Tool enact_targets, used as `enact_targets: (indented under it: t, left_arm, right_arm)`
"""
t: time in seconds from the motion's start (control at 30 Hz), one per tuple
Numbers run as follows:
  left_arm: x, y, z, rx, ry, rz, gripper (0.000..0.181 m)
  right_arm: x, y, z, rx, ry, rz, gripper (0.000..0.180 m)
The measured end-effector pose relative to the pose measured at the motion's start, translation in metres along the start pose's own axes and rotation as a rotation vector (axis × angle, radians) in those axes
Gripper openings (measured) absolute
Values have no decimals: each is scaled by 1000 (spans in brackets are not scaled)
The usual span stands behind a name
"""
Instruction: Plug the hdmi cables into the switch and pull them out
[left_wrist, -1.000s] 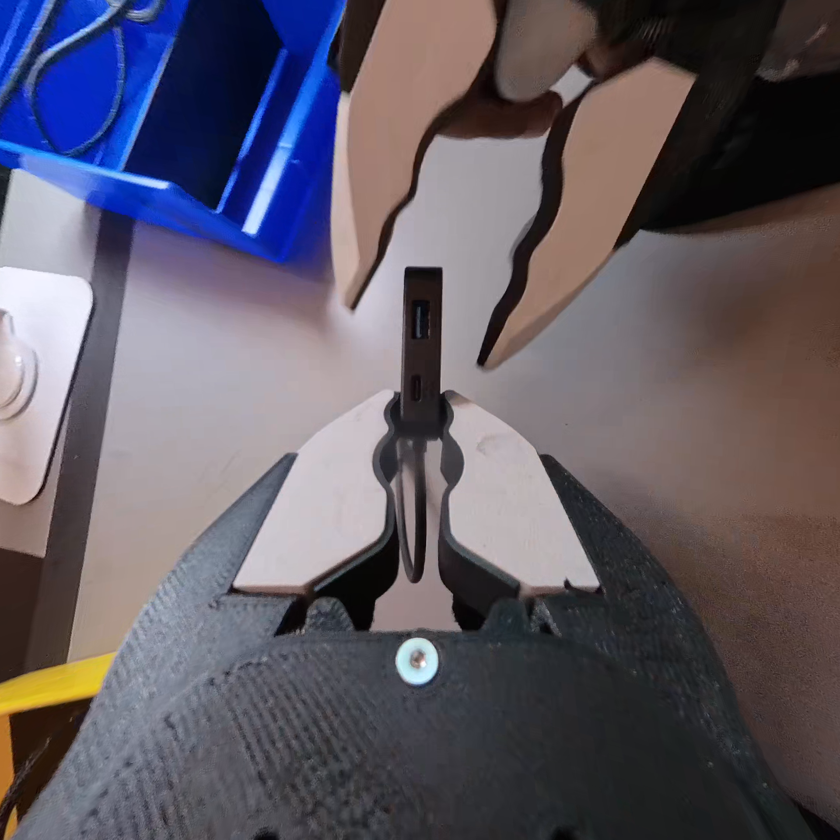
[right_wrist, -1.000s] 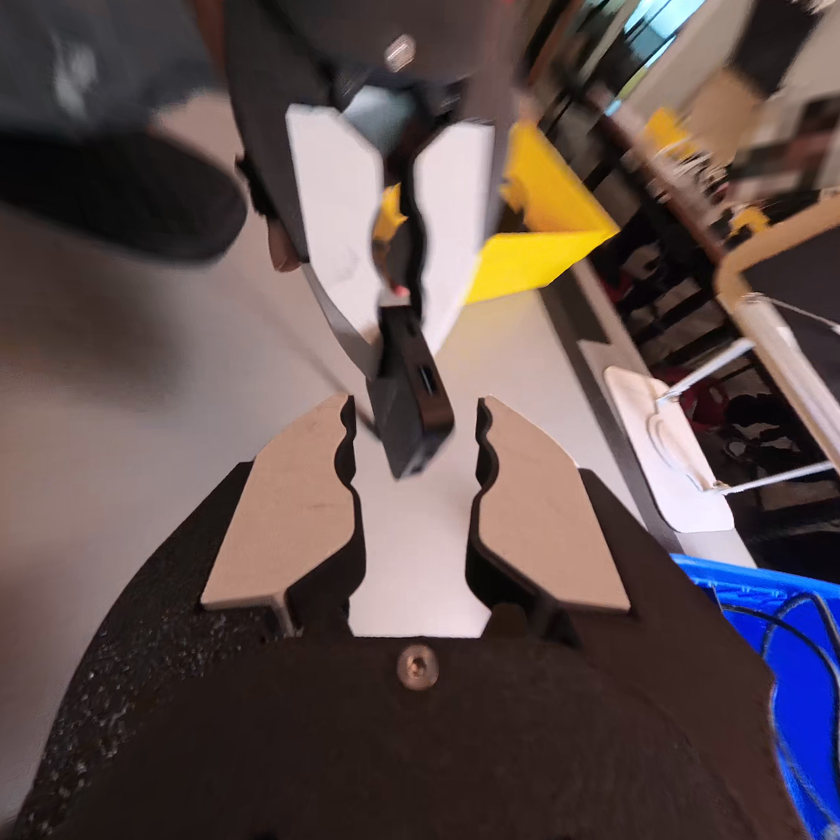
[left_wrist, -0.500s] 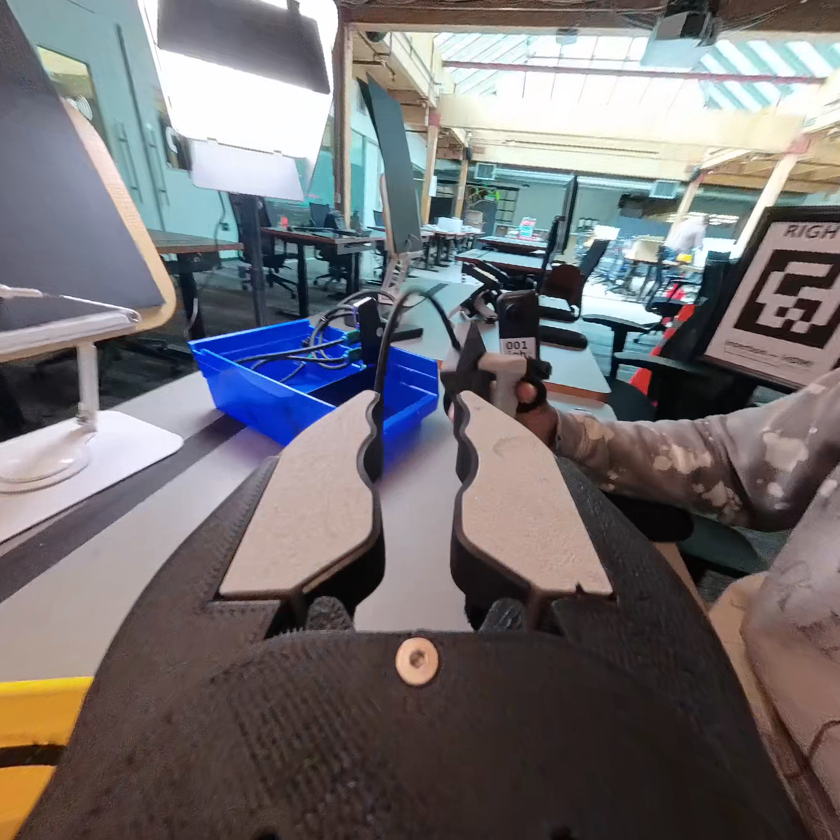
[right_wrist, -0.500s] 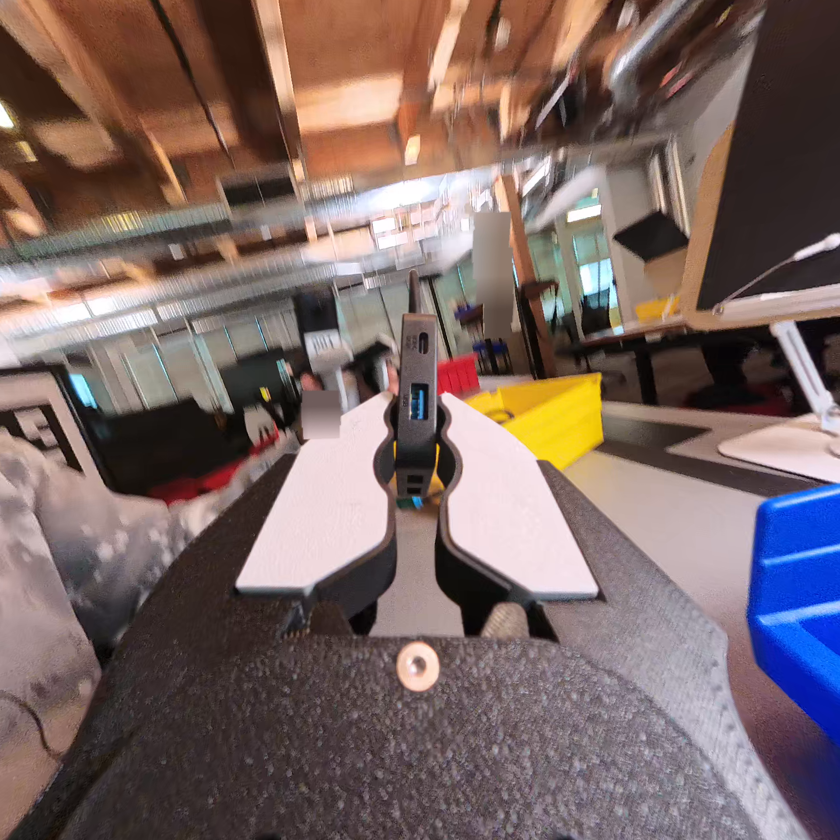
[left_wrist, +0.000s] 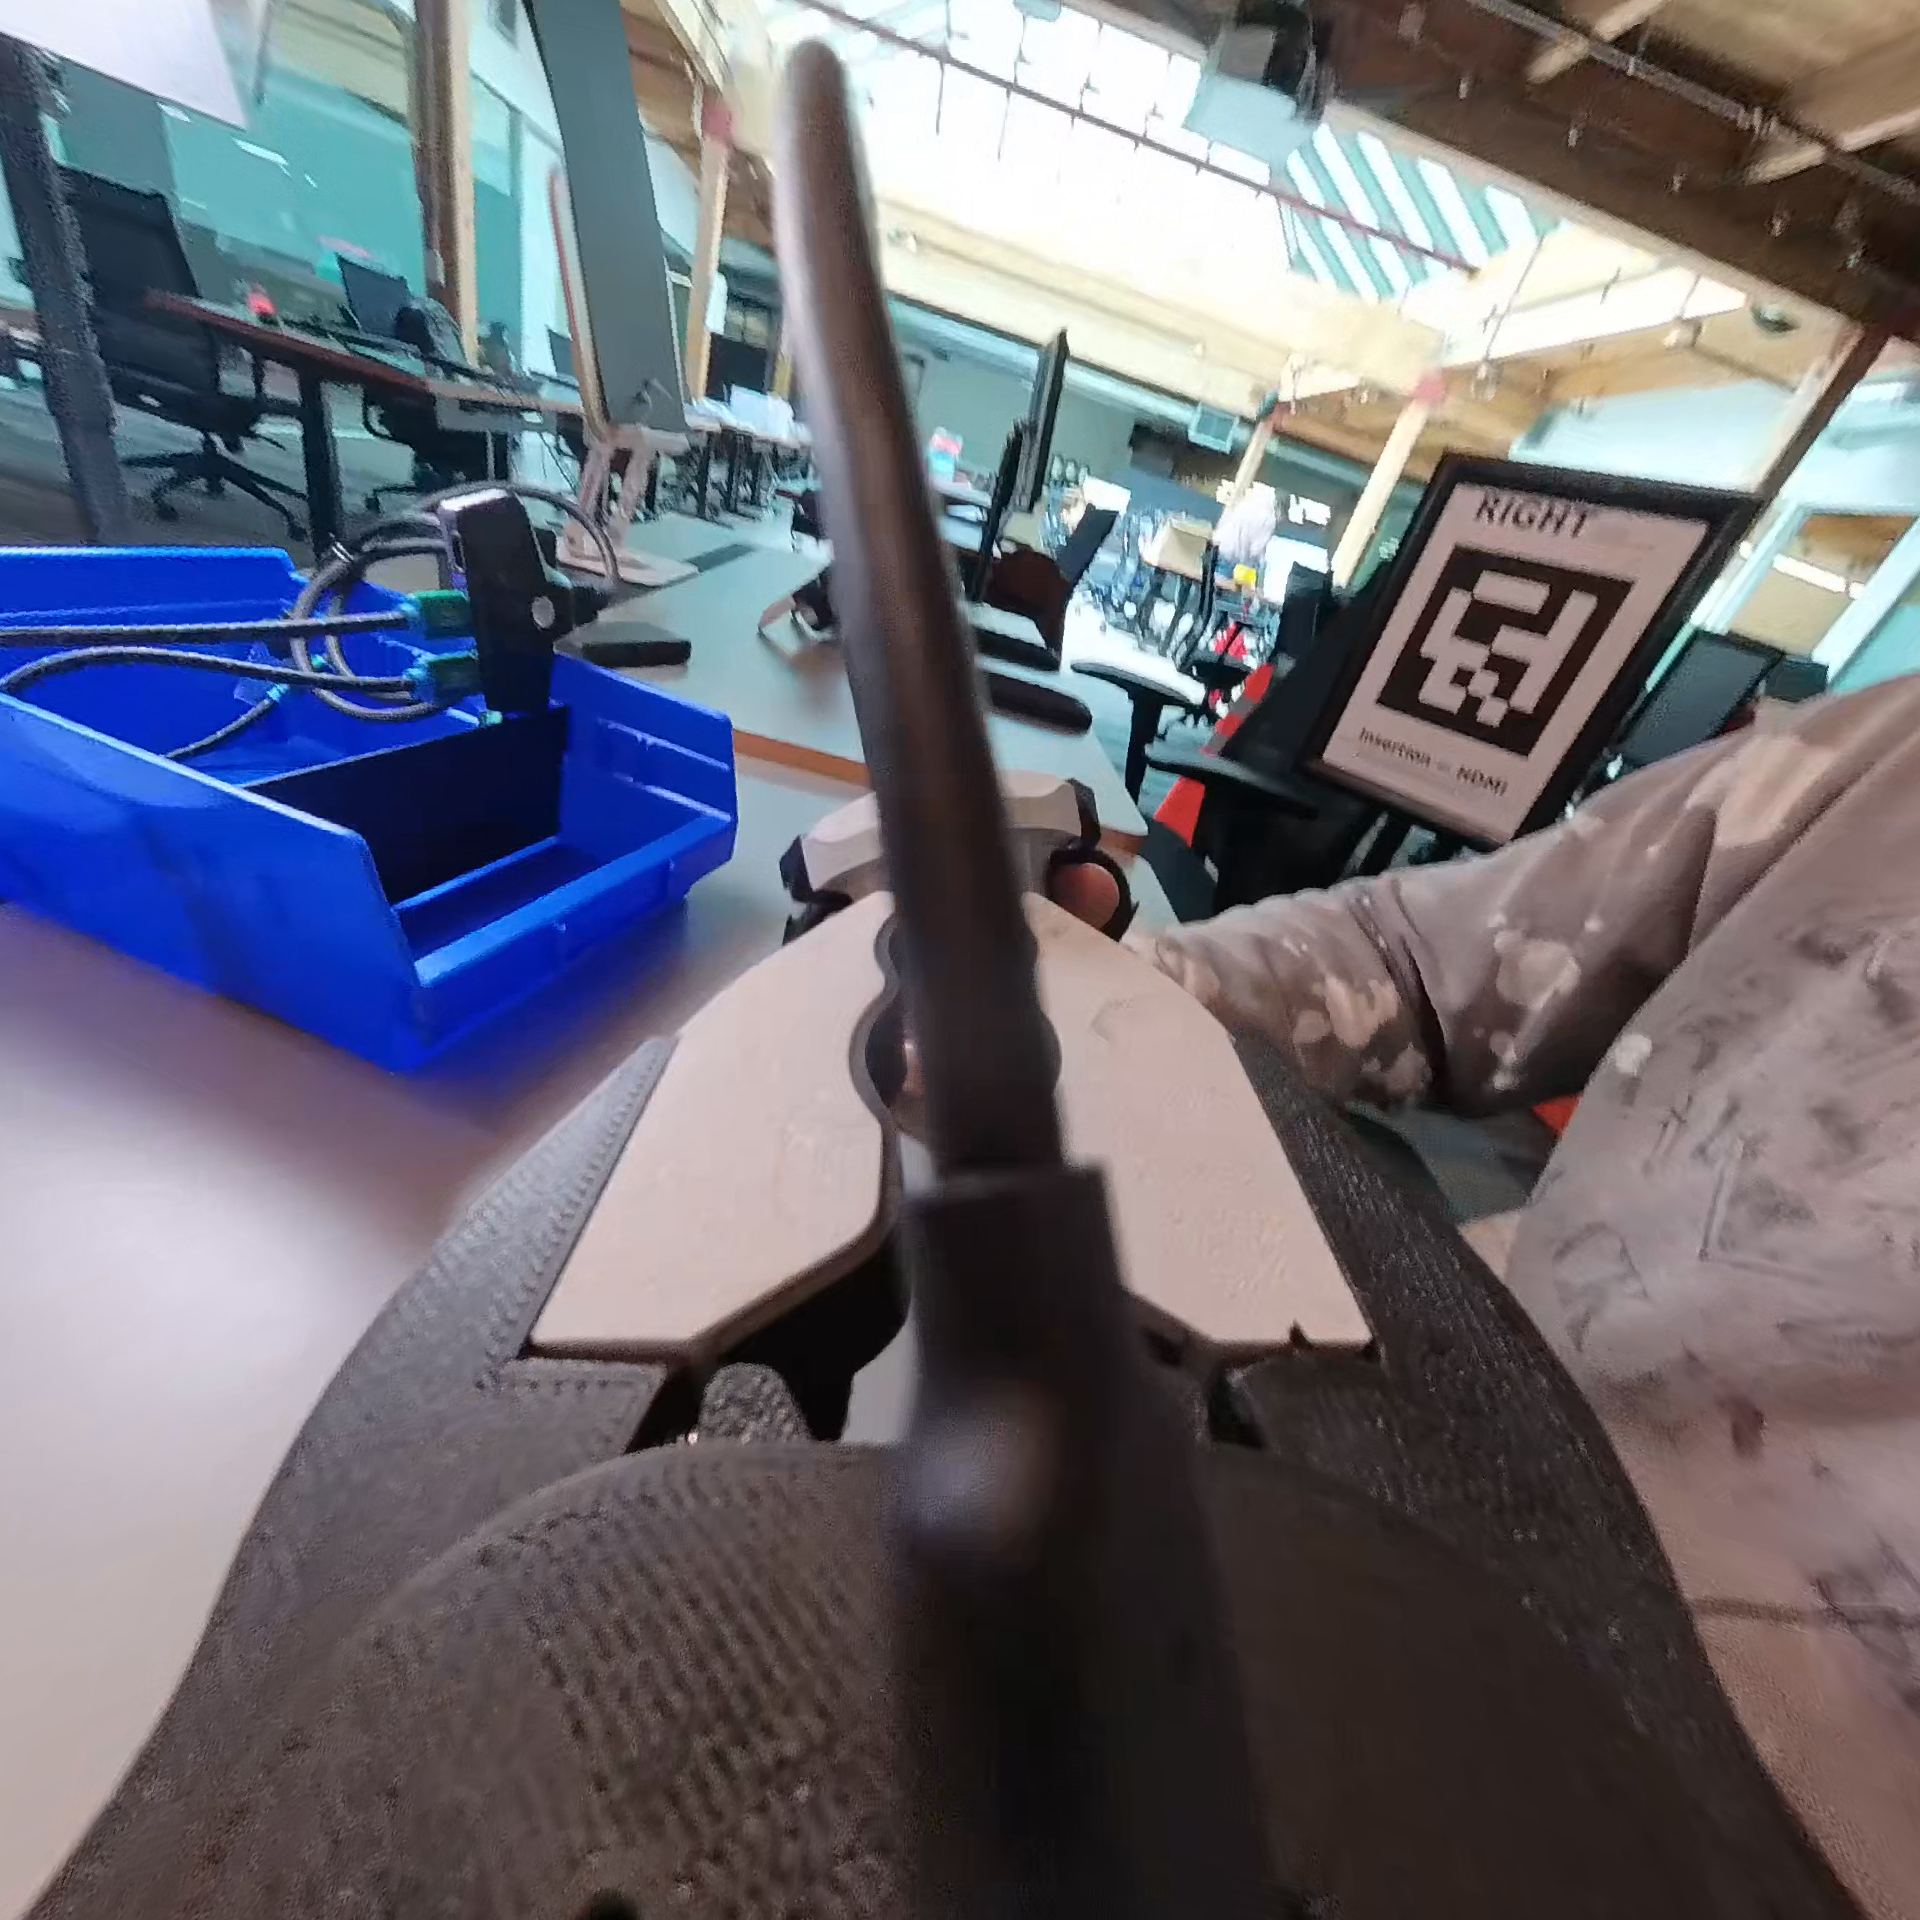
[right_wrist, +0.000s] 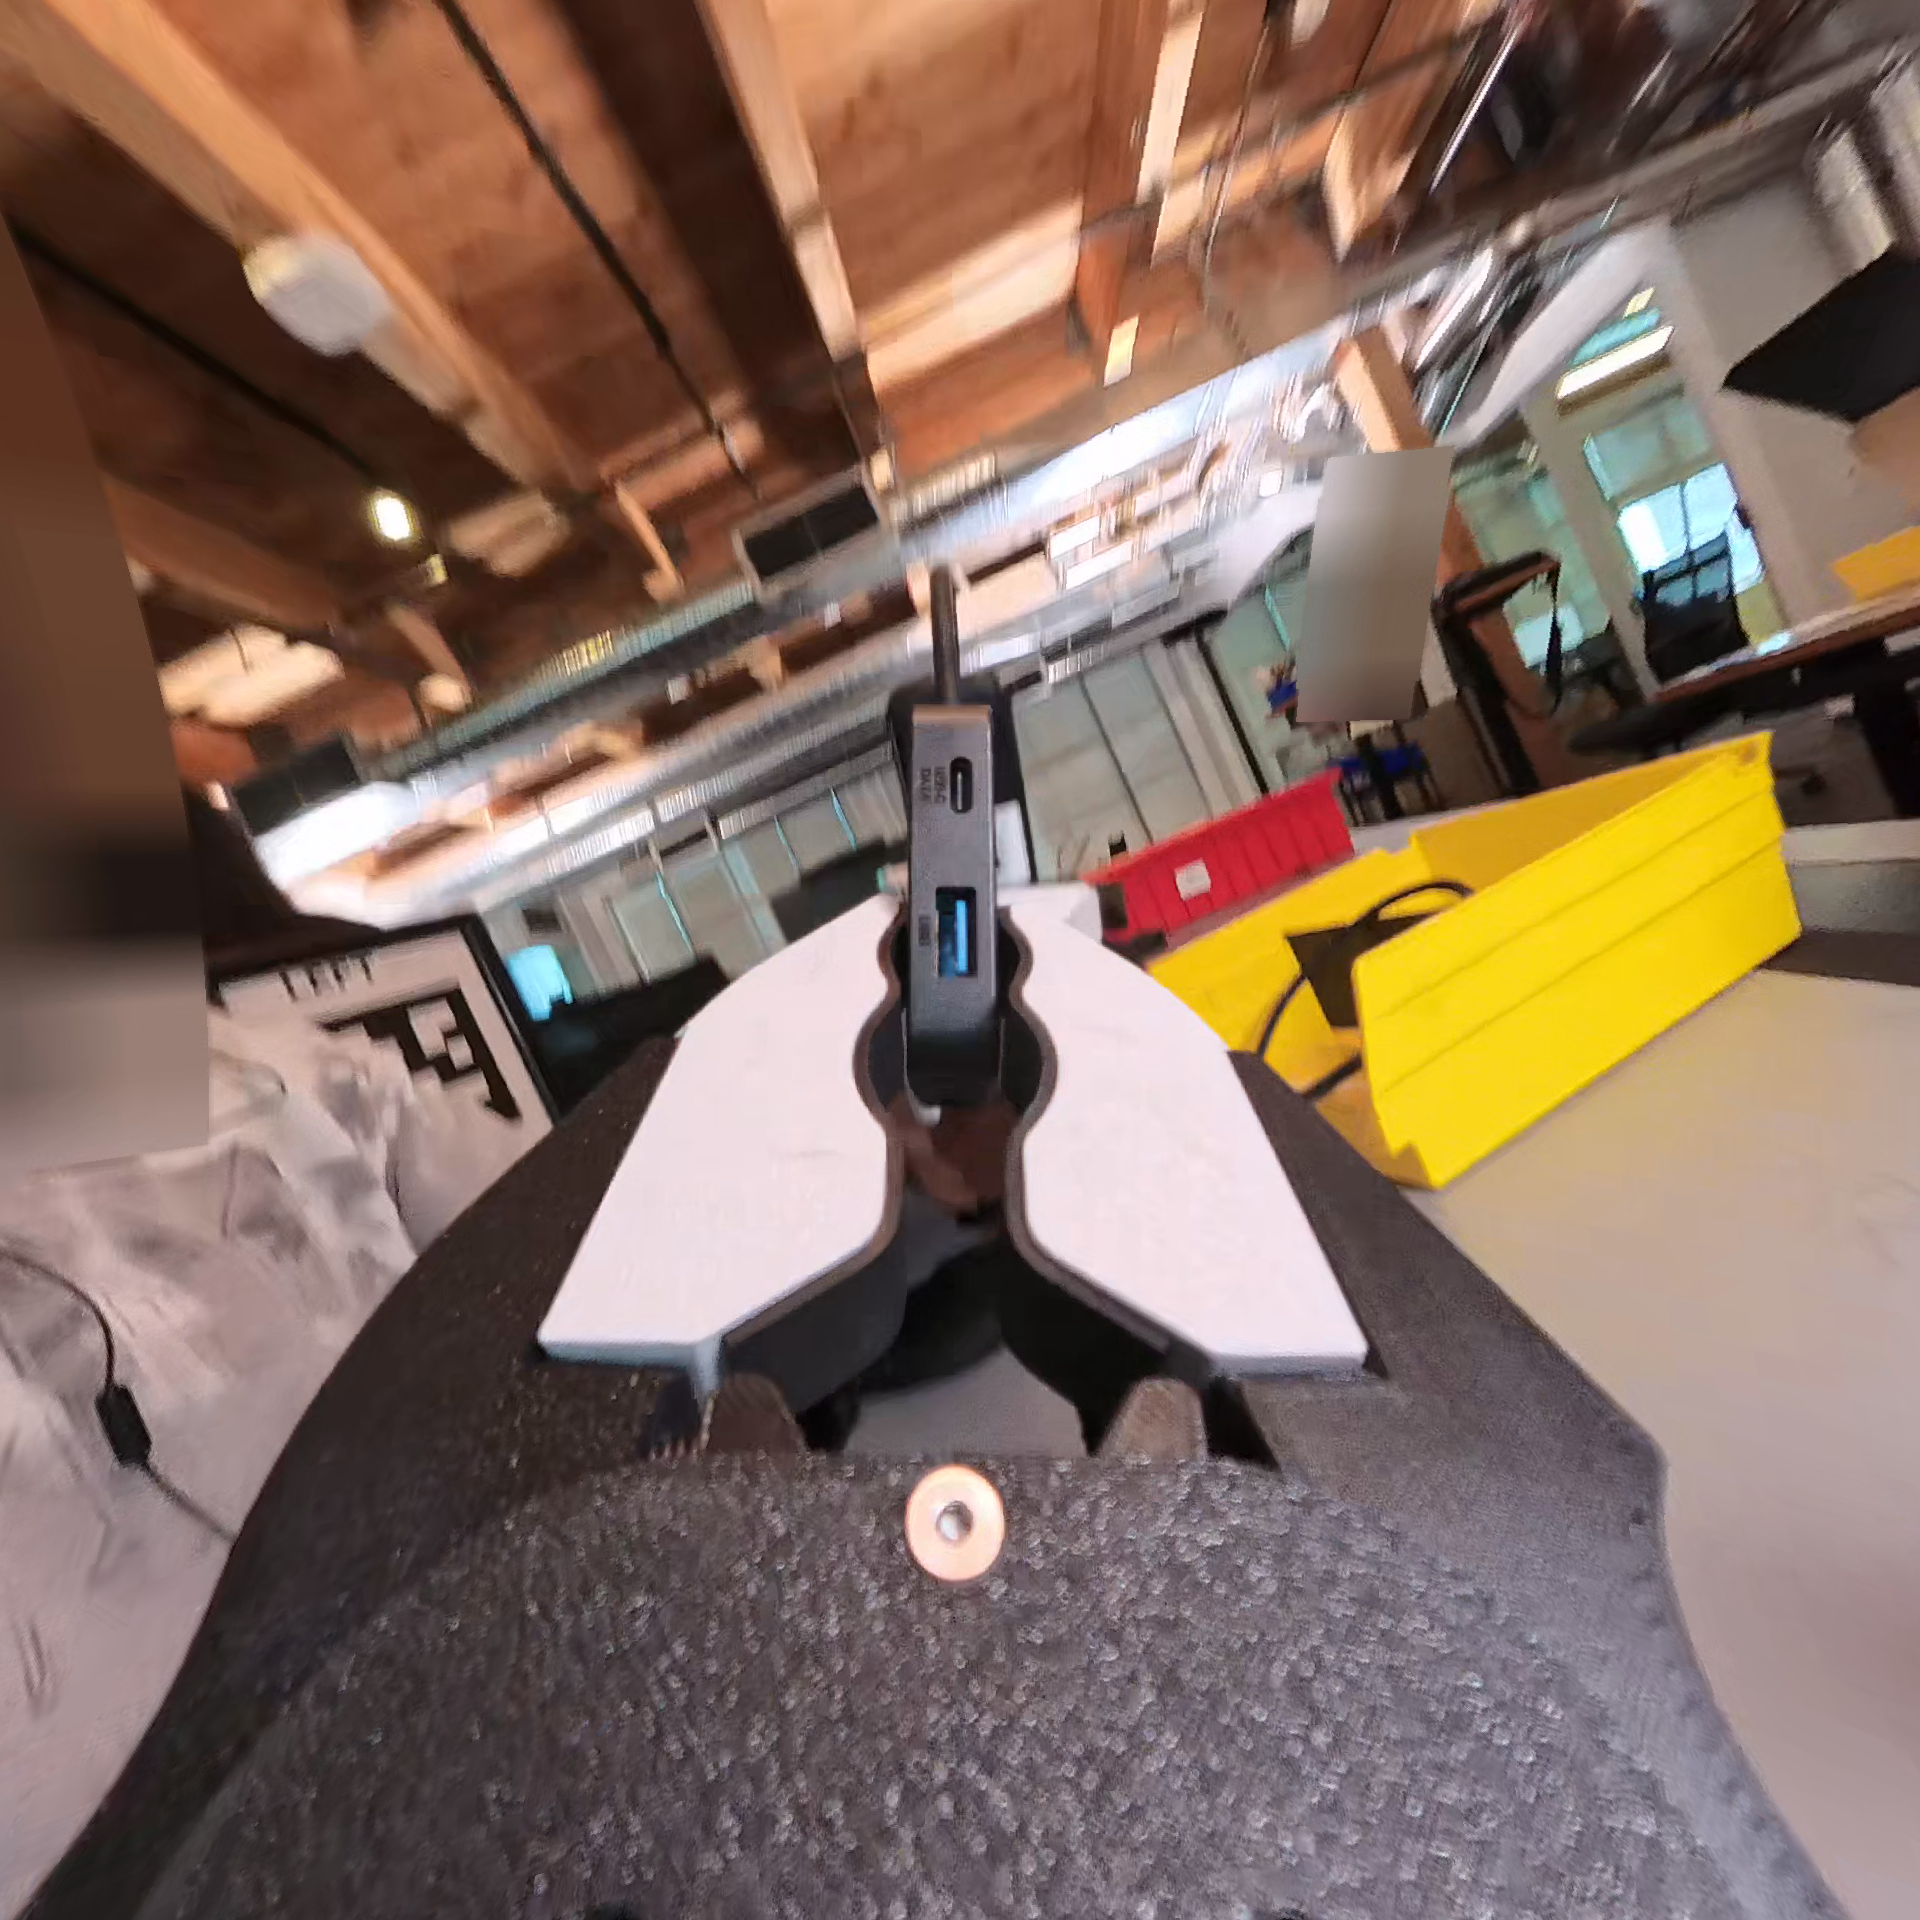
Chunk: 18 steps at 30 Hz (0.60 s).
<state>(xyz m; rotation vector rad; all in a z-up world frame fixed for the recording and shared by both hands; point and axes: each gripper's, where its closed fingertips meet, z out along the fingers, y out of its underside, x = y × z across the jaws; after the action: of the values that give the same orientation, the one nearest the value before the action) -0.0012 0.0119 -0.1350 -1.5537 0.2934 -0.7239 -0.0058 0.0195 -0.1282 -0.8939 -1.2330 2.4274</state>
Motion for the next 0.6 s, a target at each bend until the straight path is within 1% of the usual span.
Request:
enact_targets:
  t: [0.07,0.17,0.27,0.33,0.4,0.47,0.5,0.6]
  left_arm:
    - [2,3,-10,-69,21,54,14]
    - [6,20,-22,-247,37,177,14]
    - [6,41,-28,-375,41,255,14]
    - [4,51,-28,-430,33,280,14]
    - [3,61,-29,-490,33,296,14]
    - [4,64,-26,-495,42,291,14]
    - [5,65,-25,-496,44,293,14]
    - [1,66,-23,-486,25,291,15]
  right_arm:
    - [-3,17,1,-158,-7,-87,14]
    - [0,48,-6,-429,18,-257,14]
    - [2,69,-13,-585,50,-384,19]
    - [3,76,-14,-631,64,-438,26]
    - [2,81,-13,-654,65,-465,28]
    - [5,82,-13,-667,87,-502,22]
    - [7,82,-14,-670,104,-525,14]
    - [9,80,-15,-670,125,-534,13]
